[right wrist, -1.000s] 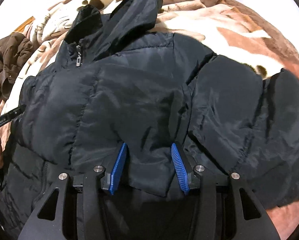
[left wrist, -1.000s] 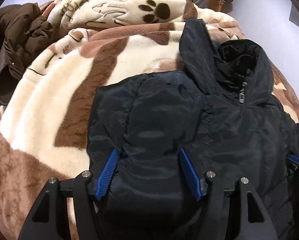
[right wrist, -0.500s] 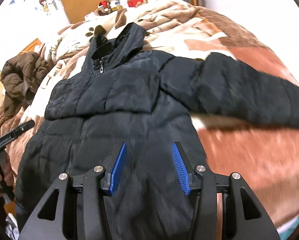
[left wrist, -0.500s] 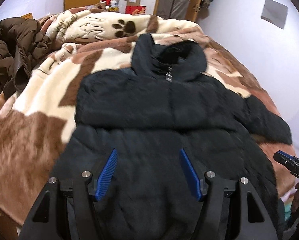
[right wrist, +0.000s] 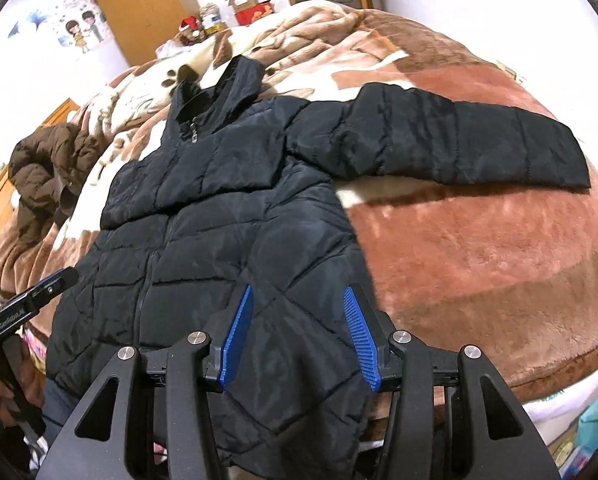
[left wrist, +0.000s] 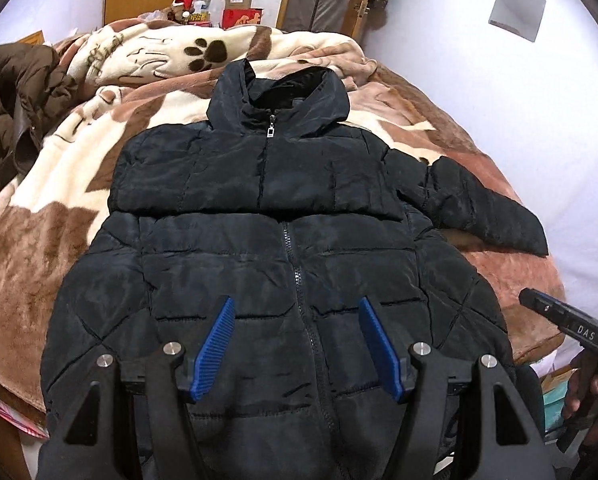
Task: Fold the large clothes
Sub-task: 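Grasp the other jacket sleeve cuff with the right tool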
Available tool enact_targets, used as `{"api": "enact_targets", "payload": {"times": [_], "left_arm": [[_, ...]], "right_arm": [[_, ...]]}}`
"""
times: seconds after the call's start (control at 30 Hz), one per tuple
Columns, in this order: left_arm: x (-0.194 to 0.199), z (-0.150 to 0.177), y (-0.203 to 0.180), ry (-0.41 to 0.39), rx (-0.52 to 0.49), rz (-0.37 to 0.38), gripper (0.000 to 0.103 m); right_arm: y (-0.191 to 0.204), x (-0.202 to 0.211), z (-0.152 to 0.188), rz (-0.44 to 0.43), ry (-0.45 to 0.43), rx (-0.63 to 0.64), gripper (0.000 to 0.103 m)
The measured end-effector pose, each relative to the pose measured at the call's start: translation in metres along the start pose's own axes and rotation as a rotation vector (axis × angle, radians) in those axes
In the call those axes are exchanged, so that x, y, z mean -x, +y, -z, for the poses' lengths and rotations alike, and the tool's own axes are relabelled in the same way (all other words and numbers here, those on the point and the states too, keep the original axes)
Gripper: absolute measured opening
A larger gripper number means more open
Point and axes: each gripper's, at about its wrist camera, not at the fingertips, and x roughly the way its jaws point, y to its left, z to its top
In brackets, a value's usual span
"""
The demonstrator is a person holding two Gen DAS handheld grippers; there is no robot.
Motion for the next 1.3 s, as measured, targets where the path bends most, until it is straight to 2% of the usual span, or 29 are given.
{"api": "enact_targets", "payload": {"times": [0.23,0.3,0.43,0.63,0.73,0.9,1.0,1.17,1.3], "left_arm": [[-0.013,-0.002,-0.007,0.004,-0.032,-0.012,0.067],[-0.019,-0.003,-0.008,0.019,-0.024,0.009,0.066],[-0.034,-0.011,-0.012,0.030,-0.028,0.023,0.066],[-0.063,-0.035,-0.022,0.032,-0.090,0.007,0.066],[-0.079,-0.048,-0.023,0.029,-0.106,-0.010,0.066],[-0.103,-0.065,-0.022,0.031,-0.114,-0.025,0.066],[-0.115,-0.068,-0.021,0.043,-0.112,-0.032,0.066],[-0.131,-0.065,-0.016,0.073,-0.086,-0.038,0.066],[-0.135,-0.061,-0.012,0.091,-0.066,-0.046,0.066]], "right_arm": [[-0.030,-0.005,-0.010,0.053,-0.032,-0.047,0.048],[-0.043,-0.009,-0.014,0.069,-0.026,-0.079,0.048],[-0.073,-0.020,-0.025,0.114,-0.016,-0.140,0.048],[-0.127,-0.040,-0.047,0.179,-0.010,-0.232,0.049],[-0.160,-0.049,-0.057,0.182,-0.018,-0.306,0.058],[-0.217,-0.063,-0.068,0.194,-0.036,-0.448,0.059],[-0.244,-0.068,-0.074,0.153,-0.065,-0.531,0.059],[-0.269,-0.071,-0.086,0.121,-0.149,-0.617,0.059],[-0.276,-0.074,-0.093,0.130,-0.171,-0.659,0.059]]}}
